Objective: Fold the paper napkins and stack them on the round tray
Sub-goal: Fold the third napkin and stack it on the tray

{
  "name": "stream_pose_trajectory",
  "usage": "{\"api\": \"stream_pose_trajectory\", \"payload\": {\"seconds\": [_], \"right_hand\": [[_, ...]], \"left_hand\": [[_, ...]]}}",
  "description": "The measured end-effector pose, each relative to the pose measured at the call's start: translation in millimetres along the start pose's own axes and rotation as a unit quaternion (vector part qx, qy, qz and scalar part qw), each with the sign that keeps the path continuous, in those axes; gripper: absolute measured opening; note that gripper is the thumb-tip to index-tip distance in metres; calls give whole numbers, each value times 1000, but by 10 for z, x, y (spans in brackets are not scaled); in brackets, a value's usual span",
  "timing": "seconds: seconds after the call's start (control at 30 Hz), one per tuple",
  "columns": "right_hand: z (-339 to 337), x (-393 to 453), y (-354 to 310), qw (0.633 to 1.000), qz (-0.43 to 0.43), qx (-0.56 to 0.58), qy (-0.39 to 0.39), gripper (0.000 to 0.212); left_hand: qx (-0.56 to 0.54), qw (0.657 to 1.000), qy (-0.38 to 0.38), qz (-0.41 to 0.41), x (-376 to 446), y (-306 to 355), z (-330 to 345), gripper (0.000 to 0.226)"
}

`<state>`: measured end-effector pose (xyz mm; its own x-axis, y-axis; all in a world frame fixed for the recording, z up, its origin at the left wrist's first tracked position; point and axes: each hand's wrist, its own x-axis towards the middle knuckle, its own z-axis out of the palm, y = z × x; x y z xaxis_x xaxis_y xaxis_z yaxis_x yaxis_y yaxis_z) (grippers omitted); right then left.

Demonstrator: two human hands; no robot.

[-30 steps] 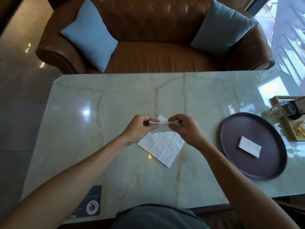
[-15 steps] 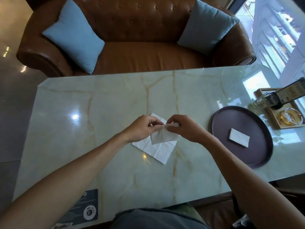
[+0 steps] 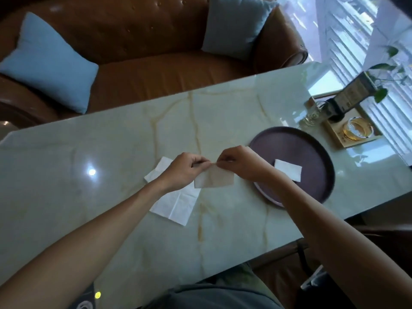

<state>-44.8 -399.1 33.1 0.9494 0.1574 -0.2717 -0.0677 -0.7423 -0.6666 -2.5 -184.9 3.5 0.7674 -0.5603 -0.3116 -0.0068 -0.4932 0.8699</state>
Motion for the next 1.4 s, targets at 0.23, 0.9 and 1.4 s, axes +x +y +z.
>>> {"api": "stream_pose_trajectory", "payload": {"seconds": [0.23,0.9,1.4], "right_hand": [[-610,-535,1216,985,101,123,73,29],[-270,-944,2787,811,322,467,143,12],[-77,-689,3298,813,425,329,222,12]], "left_hand": [[23,999,-36,5,666,434,699,15],[-178,951,-23,-252,1615,370,2486,13],[-16,969,95,-228,2161,262,2894,11]]}}
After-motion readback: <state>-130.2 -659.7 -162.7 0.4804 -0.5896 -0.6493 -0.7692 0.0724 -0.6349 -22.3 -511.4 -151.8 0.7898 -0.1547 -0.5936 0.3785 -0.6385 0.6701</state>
